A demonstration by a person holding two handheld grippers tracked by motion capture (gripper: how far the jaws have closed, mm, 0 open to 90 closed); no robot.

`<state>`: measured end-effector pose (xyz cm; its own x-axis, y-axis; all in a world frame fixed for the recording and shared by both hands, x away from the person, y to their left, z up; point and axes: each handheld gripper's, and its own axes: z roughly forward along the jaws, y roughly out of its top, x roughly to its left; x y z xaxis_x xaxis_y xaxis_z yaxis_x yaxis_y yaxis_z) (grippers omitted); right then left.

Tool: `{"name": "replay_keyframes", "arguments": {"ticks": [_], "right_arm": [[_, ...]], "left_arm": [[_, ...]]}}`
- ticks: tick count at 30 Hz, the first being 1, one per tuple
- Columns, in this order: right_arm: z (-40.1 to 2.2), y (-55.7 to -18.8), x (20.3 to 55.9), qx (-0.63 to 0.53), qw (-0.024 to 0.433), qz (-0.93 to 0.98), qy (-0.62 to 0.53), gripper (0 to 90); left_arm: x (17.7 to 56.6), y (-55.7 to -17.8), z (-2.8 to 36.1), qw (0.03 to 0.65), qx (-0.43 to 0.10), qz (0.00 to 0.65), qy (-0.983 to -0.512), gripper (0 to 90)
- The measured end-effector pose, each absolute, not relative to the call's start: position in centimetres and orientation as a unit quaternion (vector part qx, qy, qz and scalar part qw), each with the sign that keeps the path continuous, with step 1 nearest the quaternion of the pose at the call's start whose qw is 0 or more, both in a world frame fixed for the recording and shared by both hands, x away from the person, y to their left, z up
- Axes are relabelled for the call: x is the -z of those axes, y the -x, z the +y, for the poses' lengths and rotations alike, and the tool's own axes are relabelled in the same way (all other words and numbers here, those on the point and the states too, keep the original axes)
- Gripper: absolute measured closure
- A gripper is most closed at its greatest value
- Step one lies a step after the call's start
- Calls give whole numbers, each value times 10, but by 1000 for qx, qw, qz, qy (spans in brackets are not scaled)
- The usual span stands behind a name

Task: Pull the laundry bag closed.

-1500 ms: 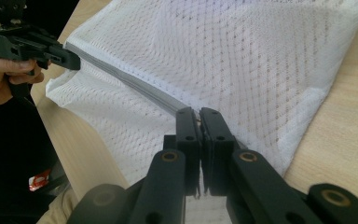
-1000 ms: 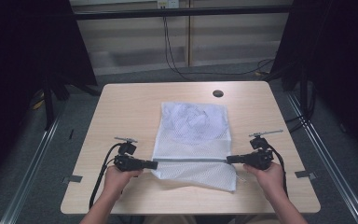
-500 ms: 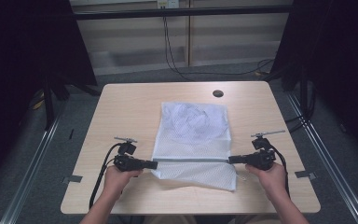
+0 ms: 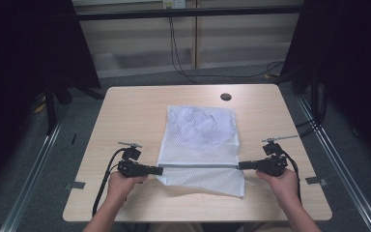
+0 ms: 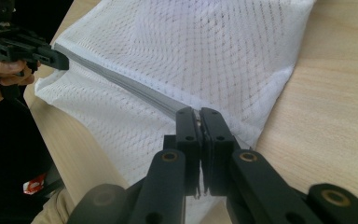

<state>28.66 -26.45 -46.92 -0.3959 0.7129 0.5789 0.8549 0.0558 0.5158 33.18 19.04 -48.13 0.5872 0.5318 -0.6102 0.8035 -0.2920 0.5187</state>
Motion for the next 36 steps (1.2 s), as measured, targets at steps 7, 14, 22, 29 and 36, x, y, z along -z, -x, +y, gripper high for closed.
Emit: {"name": "replay_keyframes", "arguments": {"ticks": [7,14,22,29,36], "right_arm": [[-270,-286,469,418,80,-719,549,869],[-271,-286,469,419,76,-718,550,869],[-275,-285,467,422,76,-714,554,869],[-274,-285,466,421,67,-718,550,868],[-272,-284,465,409,54,-726,550,867]], "left_arm": [[481,-332,191,417,163,422,-788,883],[481,-332,191,417,161,423,-788,883],[481,-331,190,420,166,423,-785,884],[480,-331,190,428,163,412,-788,880],[482,-330,186,428,167,402,-792,863]]}}
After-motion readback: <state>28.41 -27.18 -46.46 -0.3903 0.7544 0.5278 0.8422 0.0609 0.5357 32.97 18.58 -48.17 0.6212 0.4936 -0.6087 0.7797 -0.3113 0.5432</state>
